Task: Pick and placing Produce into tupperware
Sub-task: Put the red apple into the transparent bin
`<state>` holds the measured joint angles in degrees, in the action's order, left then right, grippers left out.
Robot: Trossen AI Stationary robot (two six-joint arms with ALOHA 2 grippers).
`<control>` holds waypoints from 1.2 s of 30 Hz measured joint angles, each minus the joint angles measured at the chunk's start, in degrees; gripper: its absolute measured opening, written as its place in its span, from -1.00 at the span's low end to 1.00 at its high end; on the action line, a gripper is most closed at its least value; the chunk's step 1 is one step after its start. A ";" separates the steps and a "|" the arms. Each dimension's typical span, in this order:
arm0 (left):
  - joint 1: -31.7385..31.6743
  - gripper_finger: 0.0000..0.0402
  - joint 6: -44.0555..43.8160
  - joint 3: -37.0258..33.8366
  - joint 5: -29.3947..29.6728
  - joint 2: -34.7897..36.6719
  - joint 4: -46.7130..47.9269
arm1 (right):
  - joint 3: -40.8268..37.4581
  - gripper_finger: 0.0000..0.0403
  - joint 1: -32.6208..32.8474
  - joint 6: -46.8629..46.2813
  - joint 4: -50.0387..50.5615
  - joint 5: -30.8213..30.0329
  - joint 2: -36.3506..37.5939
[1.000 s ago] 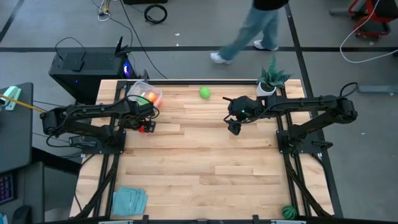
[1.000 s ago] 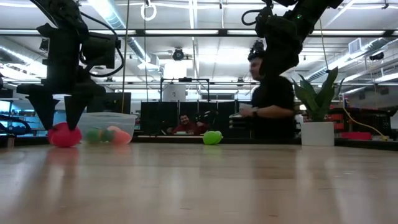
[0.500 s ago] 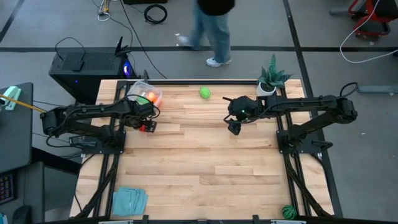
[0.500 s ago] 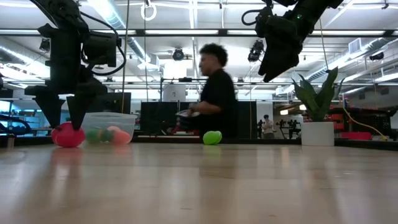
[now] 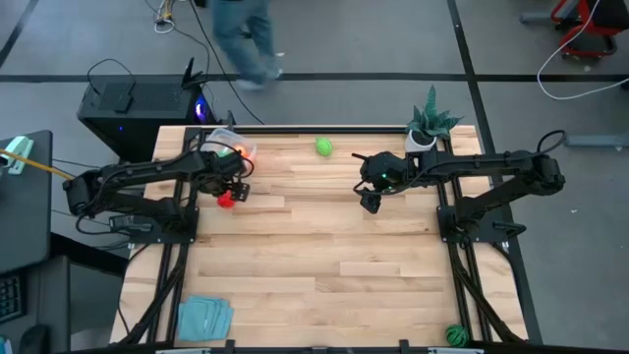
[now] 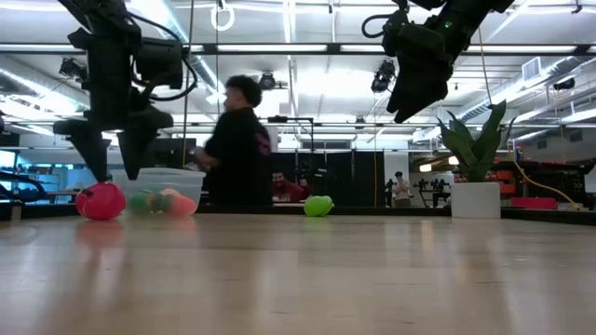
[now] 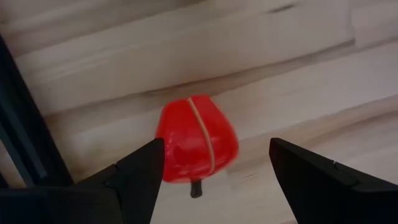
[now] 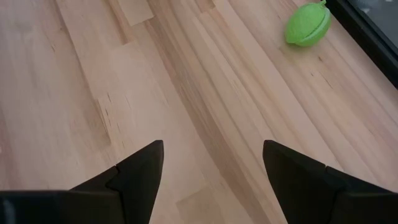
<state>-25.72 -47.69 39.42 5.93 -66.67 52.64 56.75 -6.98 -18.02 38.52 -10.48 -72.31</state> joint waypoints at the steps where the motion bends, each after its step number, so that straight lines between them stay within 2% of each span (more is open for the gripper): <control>1: -0.24 0.47 -0.65 0.08 0.00 0.00 0.00 | 0.00 0.39 0.00 0.02 0.00 0.00 0.00; 7: -2.15 0.47 -1.47 -0.05 0.02 -0.86 3.95 | 0.00 0.39 0.00 0.04 -0.01 0.02 0.00; 15: -2.47 0.47 -1.54 -0.20 -0.02 -1.77 3.00 | 0.00 0.39 0.00 0.01 -0.01 0.01 0.00; 29: -2.36 0.47 -2.47 -0.50 -0.79 -9.05 1.97 | 0.00 0.39 0.04 -0.40 -0.02 0.02 0.00; 36: -2.36 0.47 -2.43 -0.46 -0.67 -10.27 1.74 | 0.00 0.39 0.03 -0.44 -0.02 0.02 0.00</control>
<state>-28.08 -50.12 38.96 5.26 -76.95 54.38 56.75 -6.95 -18.46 38.50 -10.46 -72.31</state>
